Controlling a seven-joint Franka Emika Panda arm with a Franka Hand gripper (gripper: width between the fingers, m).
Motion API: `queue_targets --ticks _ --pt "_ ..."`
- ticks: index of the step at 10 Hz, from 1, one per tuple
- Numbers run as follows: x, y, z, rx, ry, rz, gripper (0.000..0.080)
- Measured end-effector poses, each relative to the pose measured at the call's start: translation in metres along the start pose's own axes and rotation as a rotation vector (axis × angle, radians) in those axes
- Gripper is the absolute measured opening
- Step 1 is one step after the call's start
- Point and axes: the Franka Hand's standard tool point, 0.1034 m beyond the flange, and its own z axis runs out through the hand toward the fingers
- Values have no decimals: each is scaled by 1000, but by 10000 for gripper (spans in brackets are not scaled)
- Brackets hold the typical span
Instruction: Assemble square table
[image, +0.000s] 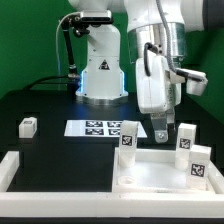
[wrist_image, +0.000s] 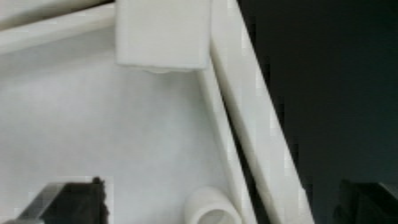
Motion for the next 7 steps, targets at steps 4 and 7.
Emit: queue_targets --ticks 4,7 --pt "6 -1 -2 9 2 -60 648" --pt "72 3 -37 68 26 -315 648"
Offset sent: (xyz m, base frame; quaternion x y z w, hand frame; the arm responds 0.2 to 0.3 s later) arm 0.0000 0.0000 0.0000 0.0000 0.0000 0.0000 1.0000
